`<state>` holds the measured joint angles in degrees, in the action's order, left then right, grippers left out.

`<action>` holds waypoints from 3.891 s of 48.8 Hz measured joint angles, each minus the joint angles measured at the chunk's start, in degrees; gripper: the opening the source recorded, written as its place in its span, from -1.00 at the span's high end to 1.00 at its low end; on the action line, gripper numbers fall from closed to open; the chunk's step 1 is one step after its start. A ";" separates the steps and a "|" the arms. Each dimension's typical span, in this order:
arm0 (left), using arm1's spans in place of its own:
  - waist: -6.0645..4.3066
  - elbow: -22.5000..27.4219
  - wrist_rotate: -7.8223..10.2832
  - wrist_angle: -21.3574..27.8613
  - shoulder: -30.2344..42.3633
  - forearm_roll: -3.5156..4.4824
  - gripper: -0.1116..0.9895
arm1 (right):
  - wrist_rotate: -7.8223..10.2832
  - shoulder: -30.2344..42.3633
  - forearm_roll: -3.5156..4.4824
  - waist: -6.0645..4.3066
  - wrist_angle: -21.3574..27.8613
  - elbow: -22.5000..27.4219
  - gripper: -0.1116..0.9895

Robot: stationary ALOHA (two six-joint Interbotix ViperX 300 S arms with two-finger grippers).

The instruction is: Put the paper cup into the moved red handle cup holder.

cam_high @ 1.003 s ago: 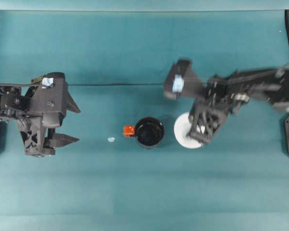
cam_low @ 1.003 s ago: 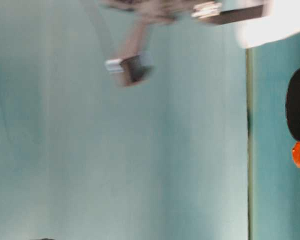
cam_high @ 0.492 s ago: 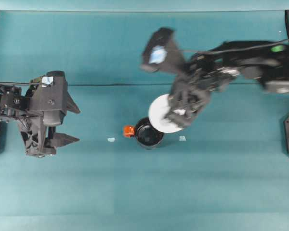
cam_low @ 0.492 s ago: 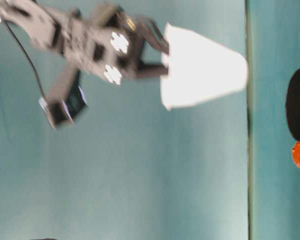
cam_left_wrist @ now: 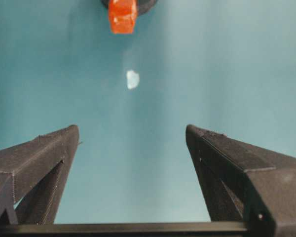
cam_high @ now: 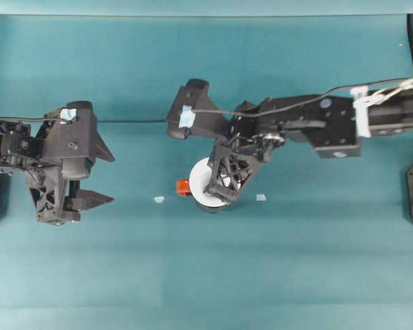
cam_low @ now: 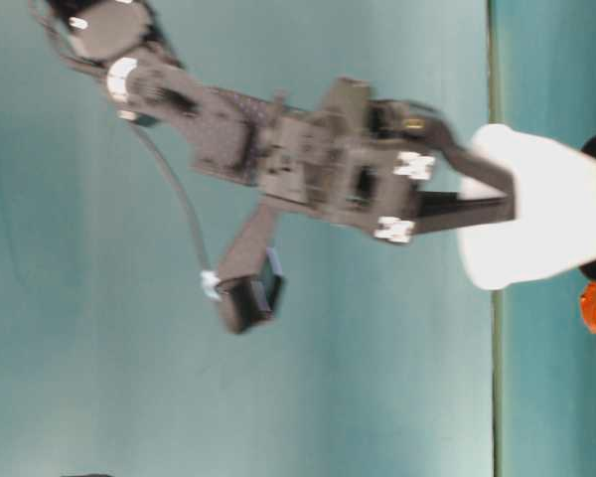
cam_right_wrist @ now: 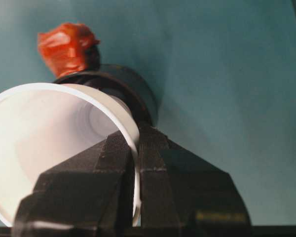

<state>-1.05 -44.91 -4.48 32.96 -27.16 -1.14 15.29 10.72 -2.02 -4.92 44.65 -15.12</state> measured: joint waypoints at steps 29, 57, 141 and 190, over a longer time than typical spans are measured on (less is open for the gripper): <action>0.09 -0.62 0.00 -1.76 0.26 0.00 -0.93 | 0.00 1.49 0.18 0.35 -1.41 -0.18 0.99; 0.00 -0.62 0.00 -1.76 0.26 0.00 -0.93 | 0.09 1.23 -0.09 2.02 -0.79 2.02 -0.55; 0.00 -0.62 0.09 -1.76 0.18 0.00 -0.93 | 0.09 -31.20 1.58 4.48 -4.39 -14.24 -0.71; -0.09 -3.08 0.53 1.58 -9.76 0.09 -0.93 | 0.26 -50.27 1.49 4.48 -13.27 -30.59 -0.72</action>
<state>-1.14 -47.99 -3.96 34.54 -36.91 -1.05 15.56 -39.55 -0.53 -0.44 31.38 -45.70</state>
